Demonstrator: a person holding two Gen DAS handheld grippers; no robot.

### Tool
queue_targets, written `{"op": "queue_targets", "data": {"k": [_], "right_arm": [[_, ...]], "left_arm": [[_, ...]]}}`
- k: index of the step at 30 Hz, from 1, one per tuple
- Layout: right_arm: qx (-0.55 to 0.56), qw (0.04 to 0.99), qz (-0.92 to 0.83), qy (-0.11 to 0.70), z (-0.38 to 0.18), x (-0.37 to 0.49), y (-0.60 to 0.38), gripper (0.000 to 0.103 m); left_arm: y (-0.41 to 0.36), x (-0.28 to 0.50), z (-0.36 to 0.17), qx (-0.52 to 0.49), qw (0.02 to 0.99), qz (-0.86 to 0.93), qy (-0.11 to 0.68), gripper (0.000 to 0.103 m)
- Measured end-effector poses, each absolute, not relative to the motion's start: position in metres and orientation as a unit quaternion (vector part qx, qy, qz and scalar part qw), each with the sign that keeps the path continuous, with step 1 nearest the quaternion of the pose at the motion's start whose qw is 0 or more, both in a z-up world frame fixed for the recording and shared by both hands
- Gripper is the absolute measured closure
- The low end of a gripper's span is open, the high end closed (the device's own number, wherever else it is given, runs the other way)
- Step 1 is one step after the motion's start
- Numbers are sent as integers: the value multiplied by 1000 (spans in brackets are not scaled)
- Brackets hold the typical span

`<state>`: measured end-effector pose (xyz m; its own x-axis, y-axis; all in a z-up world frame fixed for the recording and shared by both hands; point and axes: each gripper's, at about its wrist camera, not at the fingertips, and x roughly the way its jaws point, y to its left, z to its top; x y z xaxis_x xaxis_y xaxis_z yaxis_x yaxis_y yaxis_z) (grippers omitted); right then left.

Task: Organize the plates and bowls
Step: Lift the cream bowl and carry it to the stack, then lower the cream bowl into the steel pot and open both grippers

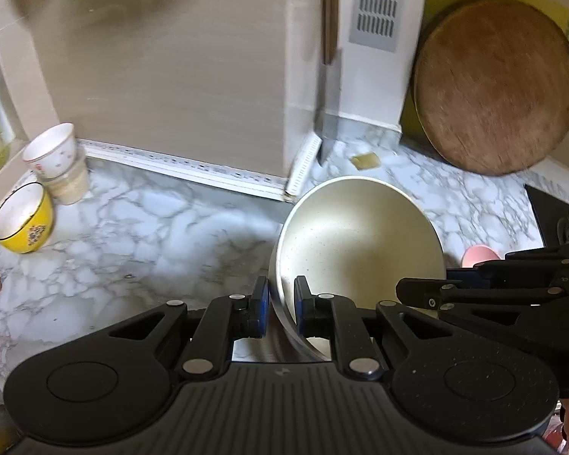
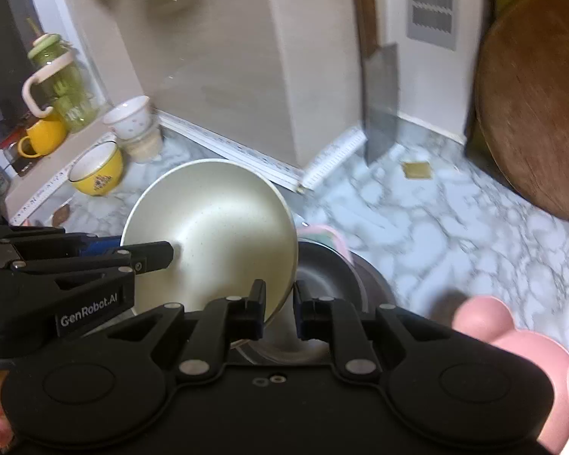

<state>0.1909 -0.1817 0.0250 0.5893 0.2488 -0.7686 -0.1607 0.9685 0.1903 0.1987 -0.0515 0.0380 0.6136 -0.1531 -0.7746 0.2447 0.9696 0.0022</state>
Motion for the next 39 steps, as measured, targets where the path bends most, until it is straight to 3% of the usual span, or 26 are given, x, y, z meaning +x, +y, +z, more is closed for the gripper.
{"op": "queue_targets", "data": {"k": [20, 39], "right_arm": [[70, 857, 126, 494, -25, 212, -222, 87], [77, 849, 127, 507, -36, 220, -227, 86]], "left_arm": [[-92, 218, -11, 73, 869, -71, 484, 90], [-87, 223, -19, 51, 863, -76, 498, 90]]}}
